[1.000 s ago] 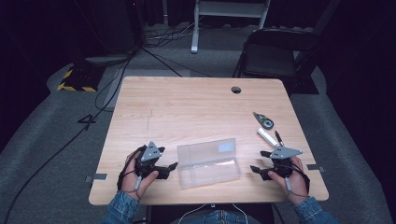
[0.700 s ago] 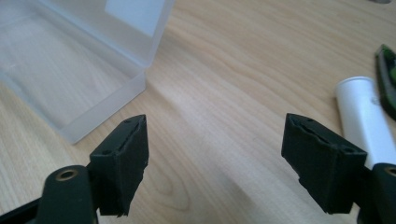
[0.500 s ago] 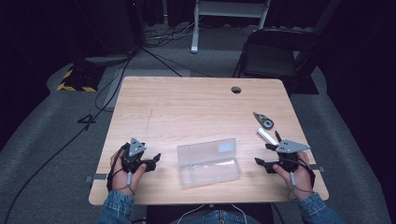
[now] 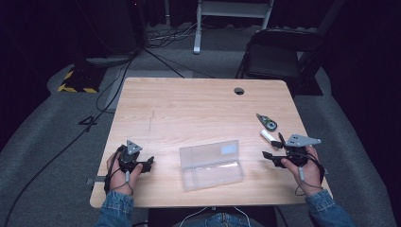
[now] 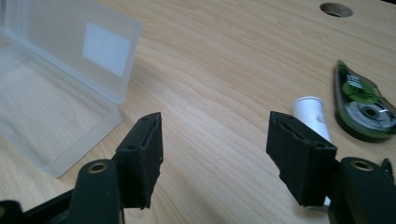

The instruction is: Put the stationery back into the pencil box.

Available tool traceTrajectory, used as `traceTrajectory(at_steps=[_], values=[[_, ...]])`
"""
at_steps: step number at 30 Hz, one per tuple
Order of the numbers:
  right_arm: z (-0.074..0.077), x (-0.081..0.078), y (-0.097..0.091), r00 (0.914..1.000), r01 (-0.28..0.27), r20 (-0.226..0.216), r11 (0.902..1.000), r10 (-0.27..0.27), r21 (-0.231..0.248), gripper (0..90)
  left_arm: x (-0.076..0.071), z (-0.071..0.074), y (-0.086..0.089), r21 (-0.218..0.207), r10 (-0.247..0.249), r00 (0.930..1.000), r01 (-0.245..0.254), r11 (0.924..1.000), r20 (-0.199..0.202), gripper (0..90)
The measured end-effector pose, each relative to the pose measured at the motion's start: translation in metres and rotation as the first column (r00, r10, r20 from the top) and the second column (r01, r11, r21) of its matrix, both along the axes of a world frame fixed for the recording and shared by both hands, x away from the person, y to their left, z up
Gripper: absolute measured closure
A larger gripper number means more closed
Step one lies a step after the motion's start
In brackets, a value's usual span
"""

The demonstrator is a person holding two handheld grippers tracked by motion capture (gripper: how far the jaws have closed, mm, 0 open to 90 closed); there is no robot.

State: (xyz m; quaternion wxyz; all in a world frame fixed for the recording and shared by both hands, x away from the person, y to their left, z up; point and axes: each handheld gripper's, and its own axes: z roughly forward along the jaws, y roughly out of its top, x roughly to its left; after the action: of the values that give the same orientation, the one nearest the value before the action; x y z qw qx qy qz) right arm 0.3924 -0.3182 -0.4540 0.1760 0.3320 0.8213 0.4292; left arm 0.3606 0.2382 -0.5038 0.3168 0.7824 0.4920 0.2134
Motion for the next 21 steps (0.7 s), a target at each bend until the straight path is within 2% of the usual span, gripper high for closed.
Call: traceTrajectory(at_steps=[2,5,8,10,12,14,16,19,21], values=[[0.004,0.005,-0.006,0.9993,0.037,0.0,0.9993,-0.037,0.0,36.6,0.0,0.0,0.002,-0.009,0.009,1.0,-0.009,0.9999,-0.004,18.2],[0.004,0.014,-0.014,0.9962,0.085,-0.02,0.9963,-0.085,-0.008,32.1,0.002,-0.001,0.004,-0.032,0.017,0.9994,-0.018,0.9993,-0.029,17.4],[0.002,0.024,-0.019,0.9938,0.097,-0.052,0.9949,-0.099,-0.025,25.7,0.002,-0.001,0.004,-0.039,0.02,0.9992,-0.021,0.999,-0.035,16.4],[0.002,0.029,-0.022,0.994,0.091,-0.056,0.9942,-0.094,-0.057,28.4,0.002,-0.001,0.004,-0.037,0.018,0.9992,-0.019,0.9991,-0.035,16.3],[0.001,0.034,-0.022,0.9906,0.124,-0.052,0.9904,-0.127,-0.061,32.7,0.002,-0.001,0.004,-0.038,0.022,0.9991,-0.024,0.999,-0.036,16.0],[0.002,0.037,-0.023,0.9822,0.181,-0.044,0.9827,-0.183,-0.04,34.7,0.002,-0.001,0.004,-0.036,0.024,0.9991,-0.025,0.999,-0.035,15.9],[0.004,0.04,-0.026,0.9794,0.192,-0.053,0.9793,-0.195,-0.065,40.8,0.002,-0.001,0.004,-0.036,0.024,0.9991,-0.025,0.9991,-0.035,15.8],[0.007,0.045,-0.029,0.9708,0.225,-0.072,0.9726,-0.229,-0.059,48.3,0.003,-0.001,0.004,-0.035,0.022,0.9992,-0.023,0.9991,-0.034,15.7],[0.007,0.048,-0.029,0.9639,0.248,-0.085,0.9672,-0.252,-0.055,49.1,0.003,-0.001,0.004,-0.036,0.022,0.9991,-0.024,0.9991,-0.035,15.6]])
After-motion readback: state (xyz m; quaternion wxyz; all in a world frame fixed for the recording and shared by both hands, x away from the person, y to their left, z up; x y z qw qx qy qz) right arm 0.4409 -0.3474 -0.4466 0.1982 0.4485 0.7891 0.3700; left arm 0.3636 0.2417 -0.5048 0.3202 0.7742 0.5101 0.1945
